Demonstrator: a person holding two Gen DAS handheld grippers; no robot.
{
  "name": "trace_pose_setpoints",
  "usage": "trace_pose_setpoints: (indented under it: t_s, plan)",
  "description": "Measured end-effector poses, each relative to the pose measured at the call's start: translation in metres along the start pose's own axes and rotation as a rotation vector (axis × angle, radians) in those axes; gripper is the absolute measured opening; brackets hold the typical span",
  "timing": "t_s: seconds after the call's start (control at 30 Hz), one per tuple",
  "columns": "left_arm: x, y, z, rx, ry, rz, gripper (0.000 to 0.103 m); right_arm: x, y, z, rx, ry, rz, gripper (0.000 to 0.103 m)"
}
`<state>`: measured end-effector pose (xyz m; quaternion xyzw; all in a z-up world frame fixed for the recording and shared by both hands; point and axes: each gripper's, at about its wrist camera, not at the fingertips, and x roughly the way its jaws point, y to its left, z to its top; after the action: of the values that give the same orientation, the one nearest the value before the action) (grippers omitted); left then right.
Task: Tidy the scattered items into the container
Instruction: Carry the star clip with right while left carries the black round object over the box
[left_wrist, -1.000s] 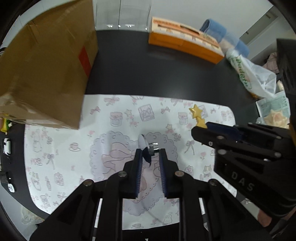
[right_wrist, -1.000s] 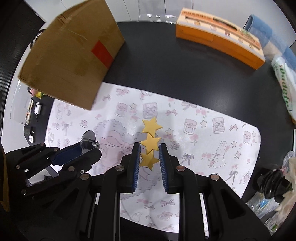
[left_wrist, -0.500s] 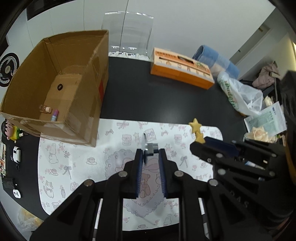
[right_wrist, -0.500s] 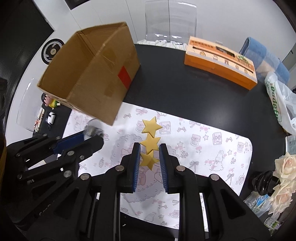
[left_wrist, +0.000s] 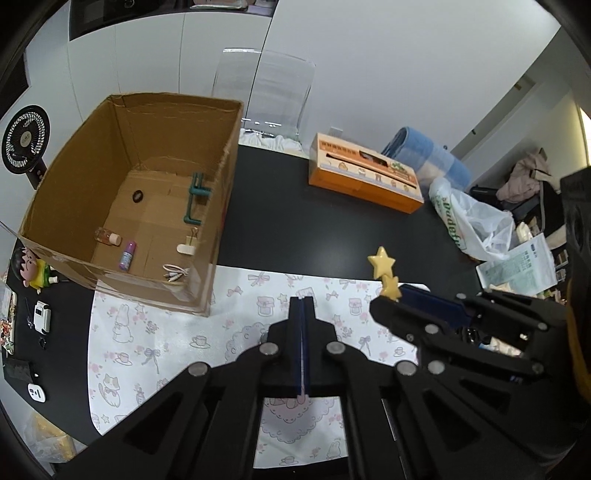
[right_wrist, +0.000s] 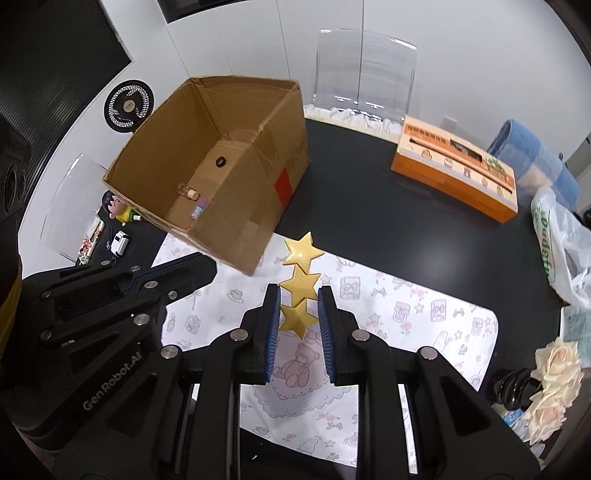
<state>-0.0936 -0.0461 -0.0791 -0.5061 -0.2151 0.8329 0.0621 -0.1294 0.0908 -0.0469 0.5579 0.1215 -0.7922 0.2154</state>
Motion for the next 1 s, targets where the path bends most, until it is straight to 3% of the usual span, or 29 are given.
trace_pose_setpoints:
  t_s: [0.2,0.27,0.33,0.4,0.6,0.7,0.8,0.97,1.0]
  plan:
    - [0.022,0.027,-0.012,-0.061,0.072,-0.009,0.001,0.004,-0.002,0.002,0.003,0.001,-0.016,0.021]
    - [0.041,0.034,-0.023,-0.08,0.123,0.002,0.01,0.011,-0.01,-0.004,0.024,0.018,-0.017,0.021]
    - [0.064,0.037,-0.036,-0.095,0.169,0.005,0.05,0.023,-0.02,-0.013,0.041,0.041,-0.012,0.021]
    - [0.088,0.039,-0.048,-0.122,0.208,-0.001,0.065,0.041,-0.03,-0.024,0.05,0.075,-0.014,0.021]
    - [0.17,0.039,-0.077,-0.161,0.318,0.08,0.064,0.099,-0.065,-0.054,0.076,0.178,0.01,0.021]
    - [0.201,0.036,-0.08,-0.14,0.327,0.154,0.054,0.13,-0.084,-0.07,0.091,0.232,0.028,0.021]
    - [0.23,0.035,-0.08,-0.157,0.355,0.166,0.047,0.157,-0.097,-0.082,0.089,0.278,0.036,0.021]
    - [0.263,0.033,-0.084,-0.165,0.39,0.195,0.047,0.171,-0.102,-0.081,0.079,0.291,0.04,0.021]
    - [0.268,0.032,-0.086,-0.158,0.399,0.206,0.041,0.173,-0.103,-0.081,0.077,0.294,0.041,0.021]
